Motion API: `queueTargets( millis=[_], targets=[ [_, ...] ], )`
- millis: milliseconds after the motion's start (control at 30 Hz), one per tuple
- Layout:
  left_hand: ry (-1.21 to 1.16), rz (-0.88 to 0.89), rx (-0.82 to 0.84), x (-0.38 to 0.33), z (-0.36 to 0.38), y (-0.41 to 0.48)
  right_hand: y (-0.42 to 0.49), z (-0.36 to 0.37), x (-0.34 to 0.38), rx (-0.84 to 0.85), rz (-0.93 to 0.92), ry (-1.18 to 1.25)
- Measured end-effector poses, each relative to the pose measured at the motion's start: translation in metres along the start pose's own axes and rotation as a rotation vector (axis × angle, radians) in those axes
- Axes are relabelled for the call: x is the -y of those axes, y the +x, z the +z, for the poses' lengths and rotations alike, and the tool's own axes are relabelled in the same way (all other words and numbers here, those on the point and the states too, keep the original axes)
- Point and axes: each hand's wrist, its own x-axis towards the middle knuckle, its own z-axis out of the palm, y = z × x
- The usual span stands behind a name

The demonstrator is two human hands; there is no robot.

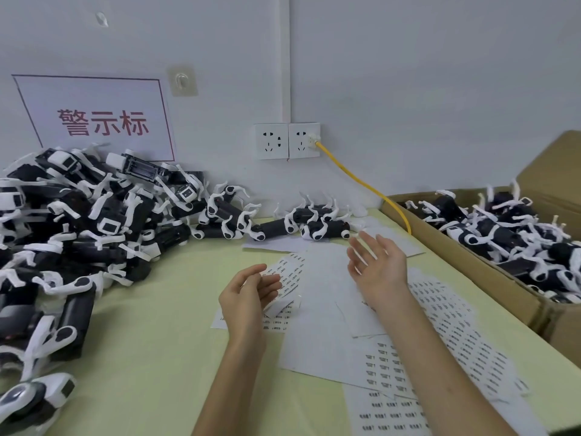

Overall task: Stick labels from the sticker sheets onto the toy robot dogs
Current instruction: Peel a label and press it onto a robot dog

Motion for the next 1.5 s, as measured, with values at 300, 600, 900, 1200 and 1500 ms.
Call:
queueTargets(
  millis=[300,600,900,1200,1500],
  targets=[
    [0.133,0.087,-0.064,0.002,0.0,0.006,-0.003,0.009,-0.011,-0.01,0.0,-0.227],
    [1.163,0.541,-0.279,-0.064,-0.021,0.078,-0.005,0.012,-0.015,0.041,-0.001,-0.28],
    [1.794,0.404,-0.358,-0.194,-0.1,0.186,-0.016,0.021,-0.019,0.186,-0.021,-0.304],
    [1.534,0.889,-0.209,-0.172,-0.111,0.197,-0.026,0.029,-0.021,0.238,-0.033,-0.358],
    [1.111,0.888,-0.046,-0.131,-0.063,0.121,-0.03,0.03,-0.019,0.207,-0.008,-0.364]
  ],
)
